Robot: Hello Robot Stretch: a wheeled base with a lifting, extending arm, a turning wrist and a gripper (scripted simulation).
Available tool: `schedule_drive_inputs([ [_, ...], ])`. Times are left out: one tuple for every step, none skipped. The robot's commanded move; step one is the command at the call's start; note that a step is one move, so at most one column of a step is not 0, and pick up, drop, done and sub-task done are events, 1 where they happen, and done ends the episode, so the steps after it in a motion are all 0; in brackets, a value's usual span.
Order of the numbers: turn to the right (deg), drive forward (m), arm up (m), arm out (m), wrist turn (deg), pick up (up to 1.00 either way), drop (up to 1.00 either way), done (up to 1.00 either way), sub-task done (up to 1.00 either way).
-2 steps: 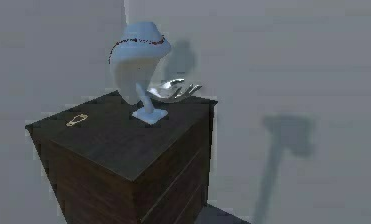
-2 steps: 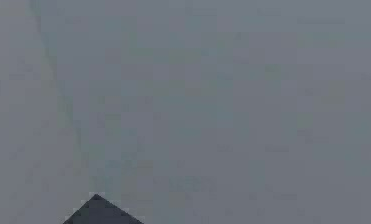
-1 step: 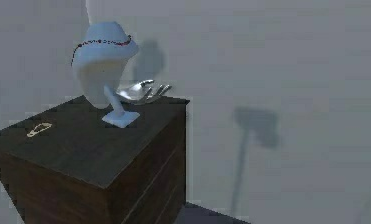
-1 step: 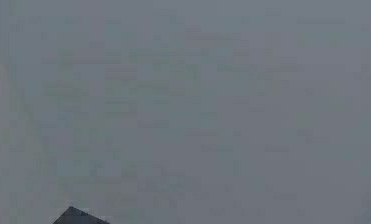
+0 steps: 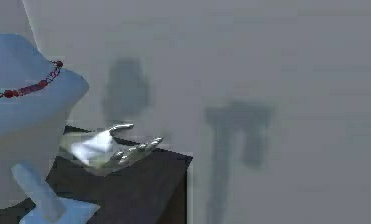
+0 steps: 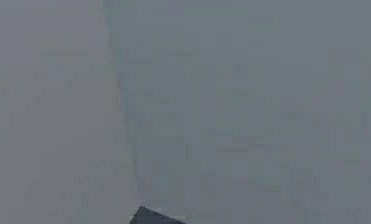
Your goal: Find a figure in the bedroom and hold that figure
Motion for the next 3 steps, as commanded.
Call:
schedule_drive_inputs([
  [-45.0,0.00,0.00,0.00,0.0,0.00,0.00,0.00,0.00],
  [-45.0,0.00,0.00,0.00,0.0,0.00,0.00,0.00,0.00],
  [-18.0,0.00,0.00,0.00,0.0,0.00,0.00,0.00,0.00],
])
